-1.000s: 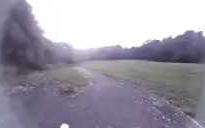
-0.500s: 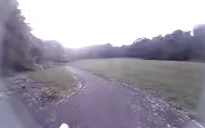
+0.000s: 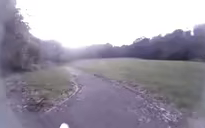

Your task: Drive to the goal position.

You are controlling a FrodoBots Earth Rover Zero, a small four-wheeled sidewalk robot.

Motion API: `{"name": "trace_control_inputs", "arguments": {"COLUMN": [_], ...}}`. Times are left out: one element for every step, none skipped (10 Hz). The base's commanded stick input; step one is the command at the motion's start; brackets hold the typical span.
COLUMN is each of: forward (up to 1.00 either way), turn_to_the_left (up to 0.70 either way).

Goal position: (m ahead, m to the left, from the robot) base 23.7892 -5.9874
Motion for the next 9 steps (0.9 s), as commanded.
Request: {"name": "trace_control_inputs", "arguments": {"forward": [0.70, 0.70, 0.70, 0.70, 0.70, 0.70, 0.70, 0.70, 0.70], "turn_to_the_left": [0.00, 0.00, 0.00, 0.00, 0.00, 0.00, 0.00, 0.00, 0.00]}}
